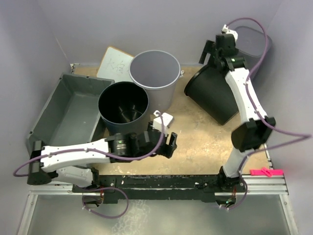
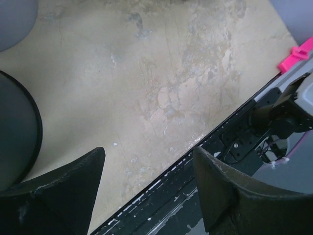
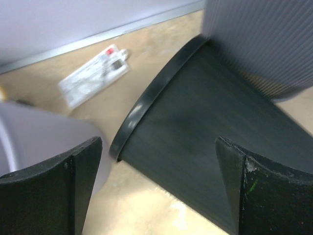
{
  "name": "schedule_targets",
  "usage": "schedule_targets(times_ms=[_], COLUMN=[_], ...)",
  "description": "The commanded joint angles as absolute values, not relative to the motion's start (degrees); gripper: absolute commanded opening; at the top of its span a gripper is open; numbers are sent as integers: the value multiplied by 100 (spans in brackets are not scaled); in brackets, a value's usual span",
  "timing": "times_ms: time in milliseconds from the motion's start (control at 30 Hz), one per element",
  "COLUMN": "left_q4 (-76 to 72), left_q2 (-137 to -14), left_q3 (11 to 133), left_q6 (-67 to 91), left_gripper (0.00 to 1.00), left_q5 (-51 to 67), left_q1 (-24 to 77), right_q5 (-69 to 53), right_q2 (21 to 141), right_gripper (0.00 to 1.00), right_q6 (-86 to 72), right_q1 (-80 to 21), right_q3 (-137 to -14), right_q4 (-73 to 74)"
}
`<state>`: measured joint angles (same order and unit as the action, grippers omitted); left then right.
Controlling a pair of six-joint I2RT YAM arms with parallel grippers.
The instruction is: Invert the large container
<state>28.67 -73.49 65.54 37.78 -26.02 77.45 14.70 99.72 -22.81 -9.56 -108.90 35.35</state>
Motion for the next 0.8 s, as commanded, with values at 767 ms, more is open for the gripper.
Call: schedule_targets(times_ms=[767], left_q4=[2531], left_q2=[-7227], left_q3=[6665], left_q6=[3775], left_gripper=[70], left_q5=[-2890], left_q1=[7831], right_q5=[3236], right_q2=[9072], right_gripper=[100], right_q6=[-2766], right_q1=[-1712], right_q3=[-9281], right_q4=[4156])
